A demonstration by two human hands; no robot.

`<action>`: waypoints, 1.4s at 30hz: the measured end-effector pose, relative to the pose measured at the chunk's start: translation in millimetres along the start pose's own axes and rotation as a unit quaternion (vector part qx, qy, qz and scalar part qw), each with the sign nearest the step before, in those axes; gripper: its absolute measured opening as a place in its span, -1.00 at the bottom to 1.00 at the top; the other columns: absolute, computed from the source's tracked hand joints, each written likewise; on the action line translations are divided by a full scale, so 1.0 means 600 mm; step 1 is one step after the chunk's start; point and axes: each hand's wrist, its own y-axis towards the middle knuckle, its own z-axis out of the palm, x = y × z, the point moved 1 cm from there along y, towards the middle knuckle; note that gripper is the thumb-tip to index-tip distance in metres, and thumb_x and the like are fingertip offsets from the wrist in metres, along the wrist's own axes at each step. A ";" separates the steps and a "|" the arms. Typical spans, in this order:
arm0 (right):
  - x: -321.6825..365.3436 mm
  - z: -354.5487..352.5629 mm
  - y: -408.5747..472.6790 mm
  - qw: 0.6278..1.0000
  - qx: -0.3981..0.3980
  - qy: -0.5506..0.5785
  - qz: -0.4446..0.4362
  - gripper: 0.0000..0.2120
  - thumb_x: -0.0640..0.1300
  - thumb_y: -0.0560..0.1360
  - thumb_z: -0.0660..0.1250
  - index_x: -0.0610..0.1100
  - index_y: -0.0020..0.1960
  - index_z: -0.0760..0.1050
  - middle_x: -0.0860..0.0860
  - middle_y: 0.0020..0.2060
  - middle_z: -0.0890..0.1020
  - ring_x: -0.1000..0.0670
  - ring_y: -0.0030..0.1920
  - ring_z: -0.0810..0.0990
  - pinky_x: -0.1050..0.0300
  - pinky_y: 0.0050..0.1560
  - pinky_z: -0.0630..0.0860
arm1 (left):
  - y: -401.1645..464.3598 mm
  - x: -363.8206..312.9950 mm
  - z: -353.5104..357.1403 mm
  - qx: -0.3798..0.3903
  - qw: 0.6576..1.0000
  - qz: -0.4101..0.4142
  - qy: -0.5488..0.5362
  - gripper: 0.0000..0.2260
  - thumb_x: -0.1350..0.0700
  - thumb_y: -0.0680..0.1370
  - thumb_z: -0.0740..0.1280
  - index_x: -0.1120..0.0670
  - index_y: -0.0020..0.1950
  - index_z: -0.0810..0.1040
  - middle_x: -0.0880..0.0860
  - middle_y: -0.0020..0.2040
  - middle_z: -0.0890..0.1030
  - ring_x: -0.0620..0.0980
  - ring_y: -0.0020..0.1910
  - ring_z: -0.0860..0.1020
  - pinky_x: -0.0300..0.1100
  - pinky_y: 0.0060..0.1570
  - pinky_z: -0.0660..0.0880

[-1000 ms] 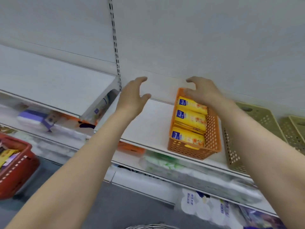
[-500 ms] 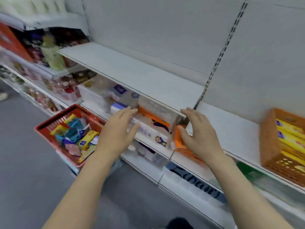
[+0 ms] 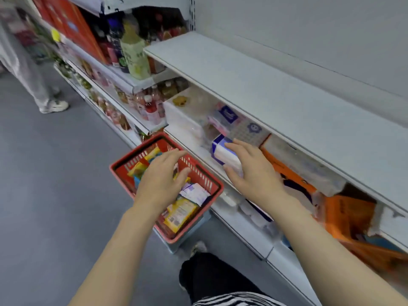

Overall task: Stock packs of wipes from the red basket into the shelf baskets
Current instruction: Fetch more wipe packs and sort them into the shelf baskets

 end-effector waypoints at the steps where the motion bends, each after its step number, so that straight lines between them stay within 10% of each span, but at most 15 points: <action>1: -0.002 0.023 0.039 1.000 0.012 0.005 0.006 -0.51 0.02 0.55 0.31 -0.08 0.44 0.42 -0.07 0.42 0.44 -0.09 0.43 0.38 0.09 0.39 0.30 | 0.028 0.028 0.001 0.008 1.000 -0.011 0.006 -0.62 0.02 0.58 0.36 0.05 0.38 0.51 0.02 0.35 0.54 0.03 0.37 0.46 -0.04 0.35 0.38; 10: -0.033 0.241 0.253 0.965 0.219 0.041 0.140 -0.58 0.04 0.59 0.28 -0.04 0.41 0.42 -0.05 0.33 0.53 -0.11 0.31 0.50 0.02 0.21 0.47 | 0.166 0.269 0.066 0.147 0.980 -0.133 0.032 -0.61 0.01 0.57 0.36 0.06 0.38 0.50 0.06 0.33 0.56 0.08 0.31 0.50 0.01 0.28 0.44; 19: -0.044 0.491 0.220 0.819 0.345 0.179 0.422 -0.59 0.06 0.61 0.27 -0.17 0.34 0.50 -0.12 0.35 0.52 -0.12 0.32 0.49 0.07 0.29 0.42 | 0.201 0.434 0.197 0.333 0.925 -0.184 -0.001 -0.51 -0.07 0.58 0.36 0.08 0.47 0.40 0.12 0.41 0.48 0.12 0.38 0.44 -0.01 0.29 0.41; 24: -0.032 0.598 0.178 0.751 0.295 0.145 0.572 -0.58 0.12 0.57 0.27 -0.23 -0.23 0.51 -0.13 -0.30 0.55 -0.17 -0.08 0.63 0.09 -0.21 0.42 | 0.222 0.519 0.249 0.491 0.858 -0.154 0.000 -0.38 -0.16 0.52 0.41 0.06 0.50 0.38 0.07 0.42 0.49 0.07 0.39 0.45 -0.05 0.29 0.41; 28: 0.001 0.648 0.131 0.760 0.192 0.083 0.615 -0.50 0.07 0.51 0.36 -0.18 0.34 0.46 -0.18 0.29 0.49 -0.20 0.36 0.39 0.06 0.29 0.35 | 0.224 0.563 0.267 0.536 0.833 -0.134 -0.037 -0.40 -0.13 0.49 0.45 0.07 0.47 0.43 0.05 0.35 0.56 0.01 0.31 0.52 -0.15 0.25 0.42; 34: 0.032 0.653 0.141 0.814 -0.054 0.008 0.578 -0.54 -0.01 0.45 0.48 -0.15 0.29 0.50 -0.16 0.23 0.53 -0.20 0.28 0.45 -0.01 0.22 0.40 | 0.213 0.595 0.288 0.563 0.824 -0.058 -0.012 -0.42 -0.04 0.43 0.54 0.07 0.40 0.50 0.06 0.30 0.56 0.03 0.30 0.48 -0.24 0.19 0.35; 42: -0.055 0.652 0.162 0.789 0.189 -0.003 0.585 -0.10 0.15 0.40 0.51 0.00 0.58 0.13 -0.05 0.53 0.23 -0.15 0.53 0.17 -0.10 0.45 0.27 | 0.222 0.624 0.301 0.490 0.868 -0.085 -0.004 -0.89 0.14 0.52 0.44 0.02 0.03 0.69 0.00 0.03 0.69 0.00 0.06 0.61 -0.10 0.11 0.55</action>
